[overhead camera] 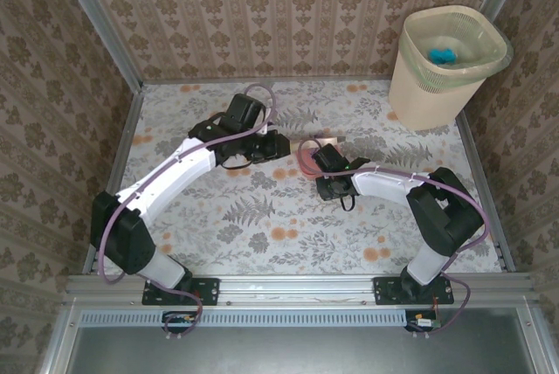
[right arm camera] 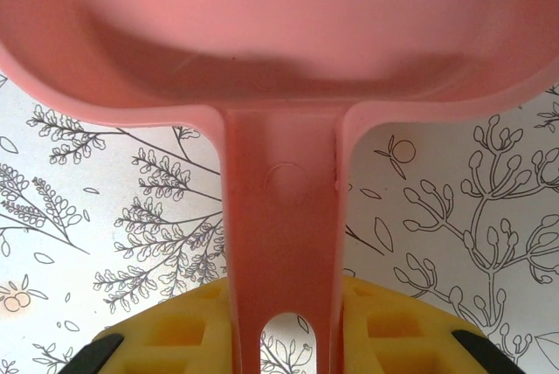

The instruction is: Sweep away the paper scraps from the table

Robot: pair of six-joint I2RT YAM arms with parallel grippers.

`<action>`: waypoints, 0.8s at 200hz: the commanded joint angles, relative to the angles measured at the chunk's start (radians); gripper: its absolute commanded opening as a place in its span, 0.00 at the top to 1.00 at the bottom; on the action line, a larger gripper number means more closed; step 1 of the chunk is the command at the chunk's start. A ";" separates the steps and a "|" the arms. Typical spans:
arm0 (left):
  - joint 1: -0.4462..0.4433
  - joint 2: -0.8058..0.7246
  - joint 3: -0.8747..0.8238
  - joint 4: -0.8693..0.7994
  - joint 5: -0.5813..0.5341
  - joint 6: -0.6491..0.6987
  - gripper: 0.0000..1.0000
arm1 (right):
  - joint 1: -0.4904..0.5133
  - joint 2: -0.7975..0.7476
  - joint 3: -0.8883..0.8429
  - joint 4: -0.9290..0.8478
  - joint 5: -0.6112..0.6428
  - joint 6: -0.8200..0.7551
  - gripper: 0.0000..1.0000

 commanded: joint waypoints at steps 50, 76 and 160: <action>0.081 -0.025 0.000 0.001 -0.097 -0.012 1.00 | -0.009 -0.039 -0.018 -0.035 -0.007 0.010 1.00; 0.091 -0.014 0.008 -0.004 -0.134 -0.007 1.00 | -0.007 -0.052 -0.013 -0.053 -0.035 0.017 1.00; 0.079 0.078 0.061 -0.065 -0.185 0.041 1.00 | 0.013 -0.089 0.043 -0.252 -0.122 0.014 1.00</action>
